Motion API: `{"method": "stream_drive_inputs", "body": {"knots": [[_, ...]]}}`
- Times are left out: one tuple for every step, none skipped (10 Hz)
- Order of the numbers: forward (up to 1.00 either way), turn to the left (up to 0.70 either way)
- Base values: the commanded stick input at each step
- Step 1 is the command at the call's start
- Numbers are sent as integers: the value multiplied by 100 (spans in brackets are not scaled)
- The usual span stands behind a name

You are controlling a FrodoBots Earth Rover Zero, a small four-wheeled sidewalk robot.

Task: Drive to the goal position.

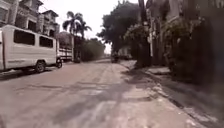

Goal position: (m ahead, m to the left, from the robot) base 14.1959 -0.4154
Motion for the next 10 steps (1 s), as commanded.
{"method": "stream_drive_inputs", "body": {"knots": [[85,0],[90,0],[100,0],[100,0],[100,0],[100,0],[100,0],[100,0],[100,0],[100,0]]}}
